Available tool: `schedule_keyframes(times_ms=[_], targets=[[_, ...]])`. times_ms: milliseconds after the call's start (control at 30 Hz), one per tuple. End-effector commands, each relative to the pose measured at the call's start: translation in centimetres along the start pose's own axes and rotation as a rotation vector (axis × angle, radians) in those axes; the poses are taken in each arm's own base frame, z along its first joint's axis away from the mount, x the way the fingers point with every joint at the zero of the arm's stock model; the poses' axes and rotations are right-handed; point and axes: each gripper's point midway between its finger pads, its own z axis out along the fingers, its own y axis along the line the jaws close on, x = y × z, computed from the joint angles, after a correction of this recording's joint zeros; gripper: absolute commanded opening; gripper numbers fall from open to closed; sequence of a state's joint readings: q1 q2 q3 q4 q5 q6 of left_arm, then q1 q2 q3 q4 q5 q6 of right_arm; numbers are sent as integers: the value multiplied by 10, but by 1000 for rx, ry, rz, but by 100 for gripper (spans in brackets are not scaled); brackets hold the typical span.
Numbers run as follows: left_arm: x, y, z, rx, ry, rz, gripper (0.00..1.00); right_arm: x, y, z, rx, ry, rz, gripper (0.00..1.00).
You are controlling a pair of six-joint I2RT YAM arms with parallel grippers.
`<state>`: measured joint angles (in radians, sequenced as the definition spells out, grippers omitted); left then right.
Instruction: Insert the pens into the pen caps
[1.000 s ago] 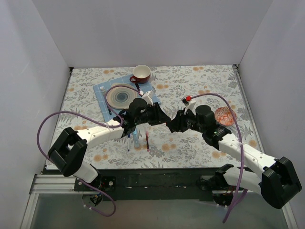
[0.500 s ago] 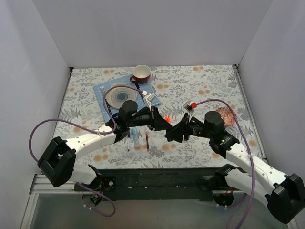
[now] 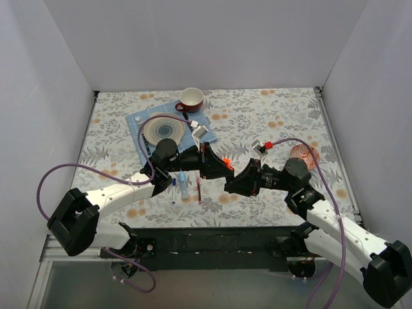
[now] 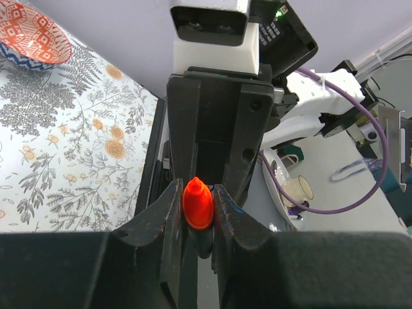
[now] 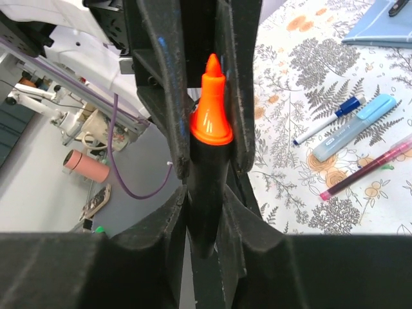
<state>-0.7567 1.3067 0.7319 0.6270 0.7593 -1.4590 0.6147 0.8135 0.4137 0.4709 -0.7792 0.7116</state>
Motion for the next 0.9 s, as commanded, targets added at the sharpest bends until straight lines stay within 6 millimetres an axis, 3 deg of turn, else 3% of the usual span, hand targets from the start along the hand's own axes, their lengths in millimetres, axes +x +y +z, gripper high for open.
schedule_keyframes(times_ms=[0,233,300,333,433,467,533,567,600,667,700,767,800,833,867], targets=[[-10,-16,-3,41,-32,41,0,-10,21,-4,-84,-46,-52,34],[-14,-18,-2,48,-50,56,0,-7,26,-5,-121,-48,-40,29],[-15,-18,-1,50,-49,54,0,-7,28,-5,-133,-45,-42,3],[-14,-17,0,51,-41,52,0,-7,28,-5,-135,-44,-33,1],[-20,-13,1,13,-58,43,49,-11,31,-6,-131,-66,-46,1],[-25,-7,0,-27,-90,38,68,-10,22,-6,-84,-66,-19,1],[-29,-3,-3,-76,-116,47,76,-17,17,-7,-22,-82,-21,1],[-30,1,-5,-101,-125,58,79,-25,6,-8,49,-116,-44,1],[-30,9,-7,-153,-125,52,81,-16,-9,-11,128,-90,-1,1],[-37,16,-11,-222,-139,90,82,-31,-21,-19,232,-148,-43,1],[-37,28,-15,-297,-142,73,83,-25,-30,-24,289,-135,-18,1],[-47,30,-20,-350,-162,112,83,-38,-38,-36,388,-192,-45,1],[-44,42,-25,-424,-154,88,83,-41,-41,-40,427,-205,-61,1],[-65,56,-34,-550,-236,84,83,-42,-44,-47,469,-218,-63,1],[-73,70,-43,-650,-300,3,83,-44,-54,-56,549,-245,-59,1]])
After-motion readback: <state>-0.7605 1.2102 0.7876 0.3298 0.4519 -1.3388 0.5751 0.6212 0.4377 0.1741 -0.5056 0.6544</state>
